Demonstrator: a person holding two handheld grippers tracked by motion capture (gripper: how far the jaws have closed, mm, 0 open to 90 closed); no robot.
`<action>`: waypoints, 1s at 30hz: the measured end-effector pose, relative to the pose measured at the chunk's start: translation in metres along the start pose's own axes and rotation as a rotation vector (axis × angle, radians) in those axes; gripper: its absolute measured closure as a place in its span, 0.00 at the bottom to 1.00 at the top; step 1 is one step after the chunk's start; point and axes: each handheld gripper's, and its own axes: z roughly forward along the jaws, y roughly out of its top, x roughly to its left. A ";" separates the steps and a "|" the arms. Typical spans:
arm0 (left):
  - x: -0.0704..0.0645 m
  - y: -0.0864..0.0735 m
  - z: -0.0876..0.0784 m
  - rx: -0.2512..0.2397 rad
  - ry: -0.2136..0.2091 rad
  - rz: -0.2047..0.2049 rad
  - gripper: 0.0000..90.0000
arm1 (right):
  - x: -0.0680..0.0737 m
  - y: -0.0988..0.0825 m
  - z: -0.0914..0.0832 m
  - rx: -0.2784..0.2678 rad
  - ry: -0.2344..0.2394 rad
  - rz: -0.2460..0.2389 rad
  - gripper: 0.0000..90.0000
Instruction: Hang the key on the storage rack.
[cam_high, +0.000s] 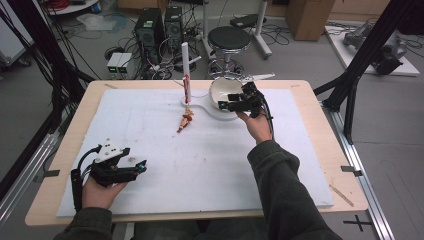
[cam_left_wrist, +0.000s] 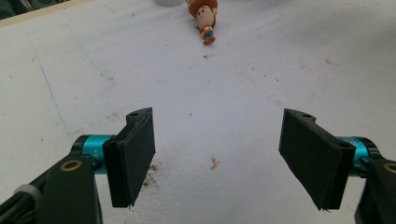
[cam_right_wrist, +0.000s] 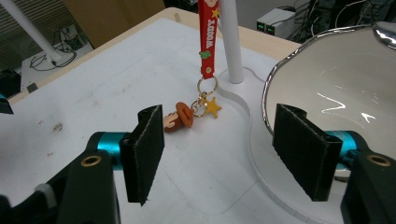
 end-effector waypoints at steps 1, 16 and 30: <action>0.000 0.000 0.000 0.000 -0.002 -0.001 0.30 | 0.000 -0.001 -0.002 -0.004 -0.001 -0.001 0.36; 0.001 -0.001 0.000 0.003 -0.002 -0.003 0.30 | 0.000 -0.011 -0.014 -0.007 -0.011 -0.010 0.28; 0.002 -0.001 -0.002 0.003 0.000 -0.004 0.30 | -0.004 -0.025 -0.026 -0.007 -0.035 -0.004 0.24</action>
